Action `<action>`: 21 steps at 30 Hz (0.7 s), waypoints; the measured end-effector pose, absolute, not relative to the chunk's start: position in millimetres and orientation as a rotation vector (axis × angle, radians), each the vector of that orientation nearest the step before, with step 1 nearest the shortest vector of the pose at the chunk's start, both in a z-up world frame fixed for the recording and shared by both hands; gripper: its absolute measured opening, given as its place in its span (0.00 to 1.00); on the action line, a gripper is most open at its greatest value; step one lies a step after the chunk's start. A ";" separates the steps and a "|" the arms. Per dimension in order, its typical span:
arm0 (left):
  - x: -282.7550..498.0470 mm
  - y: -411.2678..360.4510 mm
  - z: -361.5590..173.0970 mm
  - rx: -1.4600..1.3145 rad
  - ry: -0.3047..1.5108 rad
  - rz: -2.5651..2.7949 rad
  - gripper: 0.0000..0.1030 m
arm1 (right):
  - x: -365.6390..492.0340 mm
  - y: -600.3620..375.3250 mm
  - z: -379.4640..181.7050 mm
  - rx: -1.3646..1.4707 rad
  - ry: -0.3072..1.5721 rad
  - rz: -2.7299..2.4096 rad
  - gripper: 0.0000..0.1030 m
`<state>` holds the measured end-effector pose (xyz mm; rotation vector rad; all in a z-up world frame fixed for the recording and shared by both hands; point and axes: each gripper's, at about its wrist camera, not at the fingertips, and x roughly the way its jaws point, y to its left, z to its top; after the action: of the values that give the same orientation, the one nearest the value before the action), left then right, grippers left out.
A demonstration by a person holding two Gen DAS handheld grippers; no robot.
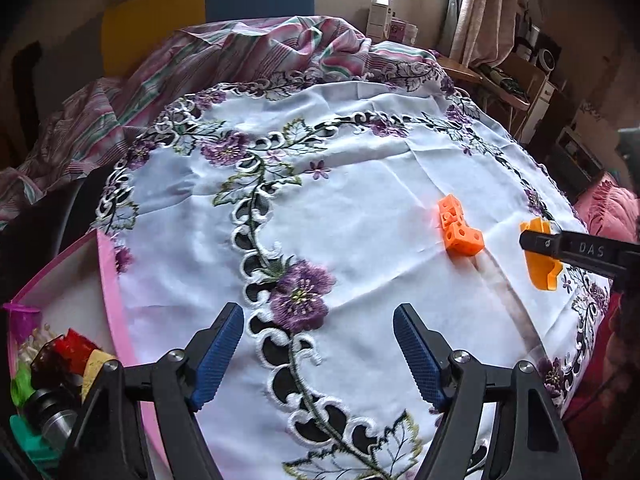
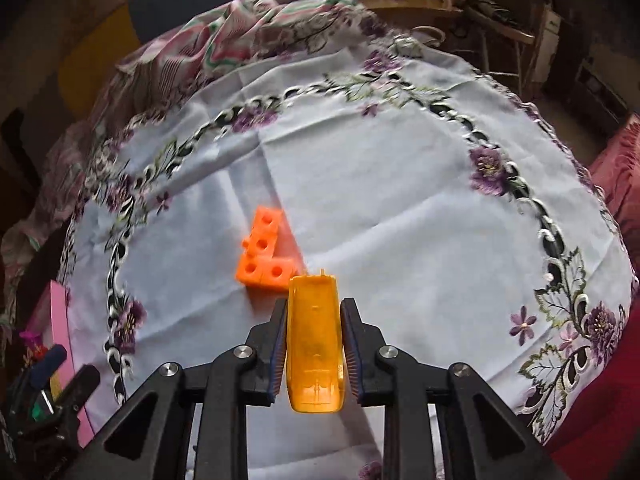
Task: Organize rigid objects
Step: 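Grasp the translucent orange piece with the right tool and lift it, then grasp the orange cube block with the left tool while the right tool holds the orange piece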
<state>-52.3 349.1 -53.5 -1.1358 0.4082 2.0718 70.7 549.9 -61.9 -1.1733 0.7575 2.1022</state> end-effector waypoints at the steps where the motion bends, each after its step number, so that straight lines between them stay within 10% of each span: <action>1: -51.2 358.0 -55.7 -1.133 0.414 2.054 0.72 | 73.9 555.1 -58.1 -1.131 0.767 2.092 0.24; 21: -24.2 503.1 -92.9 -1.061 0.573 1.838 0.77 | 103.3 583.5 -38.9 -0.849 0.956 2.081 0.24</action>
<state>-24.2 503.1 -92.9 -1.0612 0.5731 1.8375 103.3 583.5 -38.9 -0.8491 0.9564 2.0805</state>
